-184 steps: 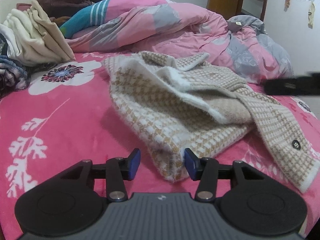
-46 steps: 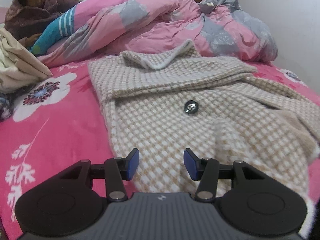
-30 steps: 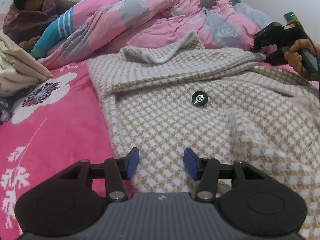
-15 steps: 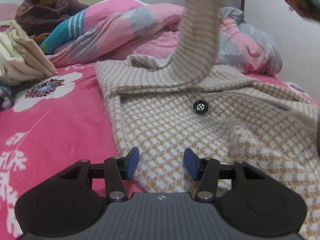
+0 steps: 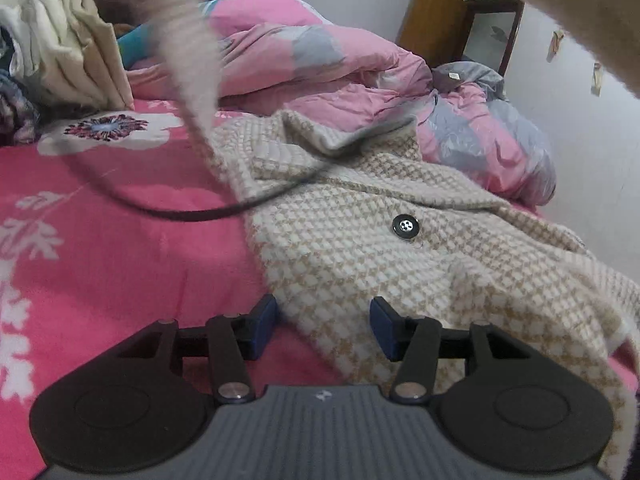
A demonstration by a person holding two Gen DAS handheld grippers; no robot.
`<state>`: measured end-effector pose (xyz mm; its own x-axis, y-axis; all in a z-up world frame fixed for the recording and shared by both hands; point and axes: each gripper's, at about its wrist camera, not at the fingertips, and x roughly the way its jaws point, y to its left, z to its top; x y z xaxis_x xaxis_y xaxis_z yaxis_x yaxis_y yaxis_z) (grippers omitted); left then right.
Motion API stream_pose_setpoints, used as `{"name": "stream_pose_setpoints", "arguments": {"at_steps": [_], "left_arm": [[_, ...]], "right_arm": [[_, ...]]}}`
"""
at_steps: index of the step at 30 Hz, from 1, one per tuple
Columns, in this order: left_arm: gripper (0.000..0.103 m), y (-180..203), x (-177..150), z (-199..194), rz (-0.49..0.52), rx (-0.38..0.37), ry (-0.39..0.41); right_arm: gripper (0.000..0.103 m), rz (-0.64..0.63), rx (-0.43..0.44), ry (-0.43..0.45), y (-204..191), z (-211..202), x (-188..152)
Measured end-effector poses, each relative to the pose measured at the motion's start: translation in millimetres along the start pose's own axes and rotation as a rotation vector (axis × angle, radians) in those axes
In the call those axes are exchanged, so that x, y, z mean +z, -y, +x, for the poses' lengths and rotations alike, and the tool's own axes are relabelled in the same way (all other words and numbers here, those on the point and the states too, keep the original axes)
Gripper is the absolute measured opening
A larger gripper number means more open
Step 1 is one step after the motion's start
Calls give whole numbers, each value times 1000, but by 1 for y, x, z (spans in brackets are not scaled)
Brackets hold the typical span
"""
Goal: Fold clothes
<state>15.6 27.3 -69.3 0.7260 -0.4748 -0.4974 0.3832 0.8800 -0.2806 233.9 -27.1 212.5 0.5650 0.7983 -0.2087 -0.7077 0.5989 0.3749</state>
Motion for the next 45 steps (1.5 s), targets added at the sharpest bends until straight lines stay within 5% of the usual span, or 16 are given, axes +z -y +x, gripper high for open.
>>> {"name": "stream_pose_setpoints", "arguments": {"at_steps": [13,16,18,23,26,34,42,45], "left_arm": [[54,-3,-3,1,-14,-19,16],[54,-3,-3,1,-13,-19,16],[54,-3,-3,1,-13,-19,16],[54,2,-3,2,6,-2,14],[54,3,-3,2,11,4,14],[54,8,-3,3,50,24,2],[54,18,11,8,99,90,-54],[54,20,17,11,115,127,-67]], "right_arm": [[7,84,-187,-287,80,100,-81],[13,156,-256,-387,108,119,-102],[28,195,-308,-449,118,121,-111],[49,298,-323,-352,128,71,-90],[51,324,-321,-250,127,20,-65],[60,139,-502,-109,106,-170,-43],[62,-13,-590,-389,128,-165,-144],[62,-68,-574,-470,130,-130,-180]]}}
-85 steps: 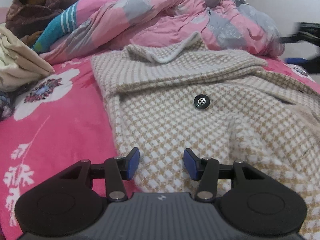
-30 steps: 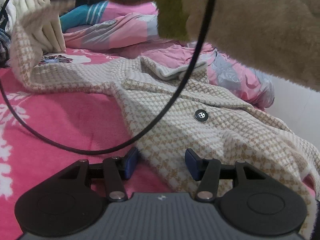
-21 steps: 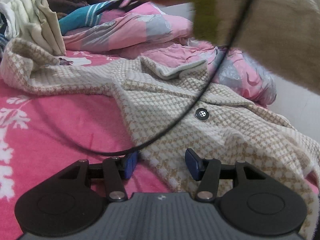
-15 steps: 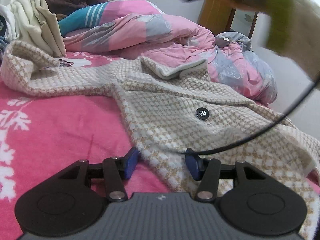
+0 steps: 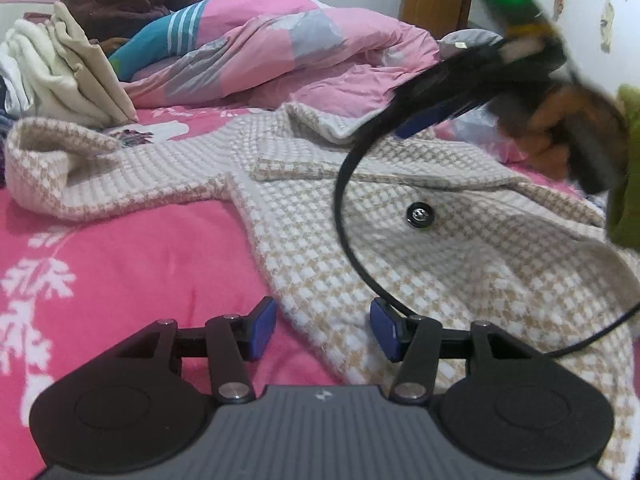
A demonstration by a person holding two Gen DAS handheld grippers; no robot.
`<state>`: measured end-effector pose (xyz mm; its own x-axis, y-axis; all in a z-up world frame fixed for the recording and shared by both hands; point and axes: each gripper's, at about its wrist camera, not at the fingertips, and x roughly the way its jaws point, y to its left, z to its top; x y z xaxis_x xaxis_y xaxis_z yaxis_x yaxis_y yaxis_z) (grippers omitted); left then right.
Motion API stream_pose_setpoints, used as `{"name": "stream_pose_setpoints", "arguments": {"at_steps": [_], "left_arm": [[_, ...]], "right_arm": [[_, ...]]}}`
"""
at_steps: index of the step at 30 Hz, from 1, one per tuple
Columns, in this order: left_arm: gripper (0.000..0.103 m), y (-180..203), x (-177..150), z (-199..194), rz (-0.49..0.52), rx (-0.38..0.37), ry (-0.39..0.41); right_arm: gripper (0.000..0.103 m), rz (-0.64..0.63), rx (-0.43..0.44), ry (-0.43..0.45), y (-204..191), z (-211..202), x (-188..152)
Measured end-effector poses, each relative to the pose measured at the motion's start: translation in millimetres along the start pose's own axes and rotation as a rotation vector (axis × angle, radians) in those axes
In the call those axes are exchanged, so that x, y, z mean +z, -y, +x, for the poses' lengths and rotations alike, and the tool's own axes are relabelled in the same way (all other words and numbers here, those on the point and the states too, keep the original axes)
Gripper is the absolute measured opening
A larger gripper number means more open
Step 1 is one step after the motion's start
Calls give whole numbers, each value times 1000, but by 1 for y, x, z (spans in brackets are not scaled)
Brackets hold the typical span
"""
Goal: Fold clothes
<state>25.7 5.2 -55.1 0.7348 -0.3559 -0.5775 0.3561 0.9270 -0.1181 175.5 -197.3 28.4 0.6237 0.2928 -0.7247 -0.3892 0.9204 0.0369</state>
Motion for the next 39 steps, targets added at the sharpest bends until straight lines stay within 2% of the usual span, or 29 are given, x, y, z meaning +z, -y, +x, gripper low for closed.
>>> {"name": "stream_pose_setpoints", "arguments": {"at_steps": [3,6,8,10,13,14,15,22,31,39], "left_arm": [[55,-1,2,6,3,22,-10],[56,0,1,10,15,35,-6],[56,2,0,11,22,41,0],[56,3,0,11,26,43,5],[56,1,-1,11,16,31,11],[56,0,-2,11,12,27,13],[56,0,-2,11,10,26,14],[56,1,-5,9,11,27,25],[57,3,-4,10,17,34,22],[57,4,-3,12,30,39,18]], "right_arm": [[62,-84,9,9,-24,35,0],[62,-150,-25,-4,-38,61,3],[62,-161,-50,-27,-39,78,5],[56,-142,-43,-46,-33,88,7],[34,-84,-16,-21,-25,85,8],[21,-67,-16,-2,-24,79,8],[13,-54,-23,16,-22,73,9],[10,21,-159,171,5,9,17],[10,248,-334,432,110,-136,3],[9,362,-584,598,197,-231,-39]]}}
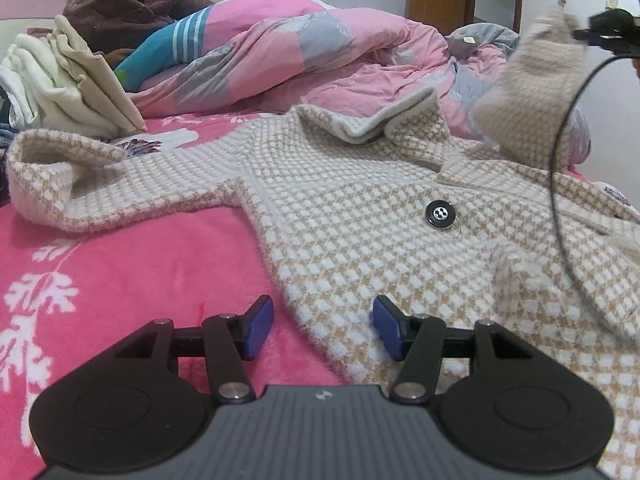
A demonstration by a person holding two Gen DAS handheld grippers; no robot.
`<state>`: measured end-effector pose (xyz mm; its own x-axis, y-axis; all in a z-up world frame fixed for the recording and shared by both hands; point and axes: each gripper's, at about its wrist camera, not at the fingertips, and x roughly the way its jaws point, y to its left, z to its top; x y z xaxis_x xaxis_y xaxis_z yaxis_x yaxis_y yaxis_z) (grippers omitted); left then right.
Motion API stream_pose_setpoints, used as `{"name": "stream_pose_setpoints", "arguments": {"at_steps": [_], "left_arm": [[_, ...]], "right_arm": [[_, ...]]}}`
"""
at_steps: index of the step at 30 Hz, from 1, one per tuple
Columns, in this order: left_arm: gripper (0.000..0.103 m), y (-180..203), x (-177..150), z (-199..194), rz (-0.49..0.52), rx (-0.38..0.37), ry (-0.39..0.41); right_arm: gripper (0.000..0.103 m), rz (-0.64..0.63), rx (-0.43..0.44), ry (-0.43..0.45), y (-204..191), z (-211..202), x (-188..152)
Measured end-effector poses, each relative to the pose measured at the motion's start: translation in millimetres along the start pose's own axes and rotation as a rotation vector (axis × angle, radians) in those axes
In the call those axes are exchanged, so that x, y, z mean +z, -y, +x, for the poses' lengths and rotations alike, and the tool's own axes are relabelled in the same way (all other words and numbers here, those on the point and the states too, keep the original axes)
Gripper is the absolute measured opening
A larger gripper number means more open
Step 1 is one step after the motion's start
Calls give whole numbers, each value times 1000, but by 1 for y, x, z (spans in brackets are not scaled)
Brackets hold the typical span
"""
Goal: Fold clothes
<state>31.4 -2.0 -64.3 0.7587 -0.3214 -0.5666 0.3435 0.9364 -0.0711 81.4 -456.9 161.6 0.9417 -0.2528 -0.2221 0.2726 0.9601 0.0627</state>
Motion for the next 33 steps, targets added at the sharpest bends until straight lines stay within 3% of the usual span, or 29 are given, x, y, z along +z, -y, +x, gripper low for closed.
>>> {"name": "stream_pose_setpoints", "arguments": {"at_steps": [4,7,10,14,17,19,21,24,26,29,33], "left_arm": [[58,1,1,1,10,4,-3],[58,2,1,1,16,7,-4],[58,3,1,1,24,13,-5],[58,4,1,1,31,18,-7],[58,4,1,1,28,18,-8],[58,4,2,1,26,18,-10],[59,4,4,0,26,18,-15],[59,2,9,-5,24,18,-12],[59,1,13,-11,32,25,6],[61,3,22,-18,47,25,38],[62,14,42,-14,74,-3,54]], "right_arm": [[9,52,-115,77,59,-11,10],[9,84,-167,68,88,-2,-1],[10,73,-198,-13,99,25,-29],[11,96,-180,-202,104,70,-84],[15,196,-138,-337,101,83,-116],[24,271,-107,-426,99,90,-136],[36,284,-108,-463,91,82,-138],[41,235,-114,-448,74,54,-122],[45,178,-76,-399,60,21,-104],[54,92,58,-354,27,-18,-85],[68,-39,248,-383,-32,-36,-90]]}}
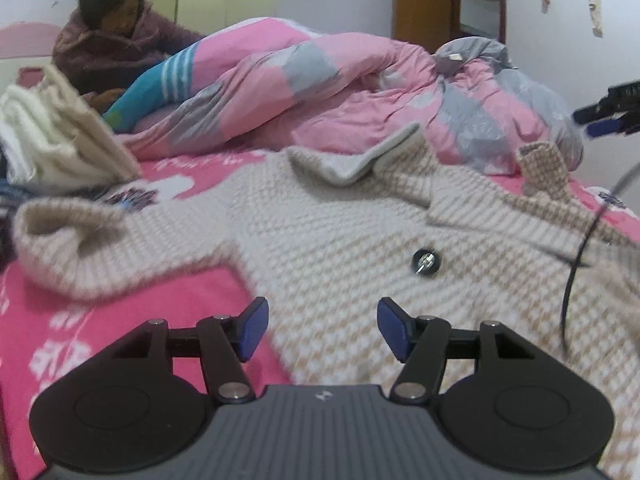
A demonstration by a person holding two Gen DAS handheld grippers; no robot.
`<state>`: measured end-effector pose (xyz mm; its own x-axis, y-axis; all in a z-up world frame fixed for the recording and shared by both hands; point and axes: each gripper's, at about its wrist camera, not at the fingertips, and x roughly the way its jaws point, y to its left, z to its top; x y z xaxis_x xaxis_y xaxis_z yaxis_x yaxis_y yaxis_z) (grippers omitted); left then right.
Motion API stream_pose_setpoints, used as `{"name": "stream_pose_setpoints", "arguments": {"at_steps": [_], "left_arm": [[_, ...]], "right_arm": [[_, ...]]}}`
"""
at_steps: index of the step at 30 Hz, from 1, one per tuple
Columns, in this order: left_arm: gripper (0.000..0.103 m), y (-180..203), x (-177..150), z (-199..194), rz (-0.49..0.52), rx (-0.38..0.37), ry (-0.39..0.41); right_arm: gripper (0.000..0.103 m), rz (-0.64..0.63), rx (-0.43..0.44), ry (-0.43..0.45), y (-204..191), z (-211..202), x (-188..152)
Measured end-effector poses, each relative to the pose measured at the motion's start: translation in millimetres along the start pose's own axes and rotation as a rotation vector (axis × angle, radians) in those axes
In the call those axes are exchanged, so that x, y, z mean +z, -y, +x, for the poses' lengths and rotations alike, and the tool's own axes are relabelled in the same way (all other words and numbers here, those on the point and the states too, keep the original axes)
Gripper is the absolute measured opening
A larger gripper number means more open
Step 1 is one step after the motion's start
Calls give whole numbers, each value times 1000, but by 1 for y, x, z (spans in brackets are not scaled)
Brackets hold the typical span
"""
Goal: Fold clothes
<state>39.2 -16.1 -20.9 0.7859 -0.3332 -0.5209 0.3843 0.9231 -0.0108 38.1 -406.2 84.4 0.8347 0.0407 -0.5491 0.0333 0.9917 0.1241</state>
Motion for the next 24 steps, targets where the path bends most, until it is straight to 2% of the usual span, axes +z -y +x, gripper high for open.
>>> {"name": "stream_pose_setpoints", "arguments": {"at_steps": [3,8,12,16,19,24], "left_arm": [[62,16,10,18,63,4,-25],[62,33,11,47,109,4,-67],[63,34,0,66,99,12,-113],[65,33,-7,69,96,15,-91],[67,35,-10,71,106,20,-83],[67,36,-12,71,110,22,-78]], "right_arm": [[70,-88,80,-103,-39,30,-15],[70,-275,64,-284,-84,92,-50],[70,-349,72,-333,-93,103,-67],[67,-390,50,-348,-91,107,-79],[56,-363,10,-313,-83,110,-77],[22,-349,-49,-255,-80,124,-76]]}}
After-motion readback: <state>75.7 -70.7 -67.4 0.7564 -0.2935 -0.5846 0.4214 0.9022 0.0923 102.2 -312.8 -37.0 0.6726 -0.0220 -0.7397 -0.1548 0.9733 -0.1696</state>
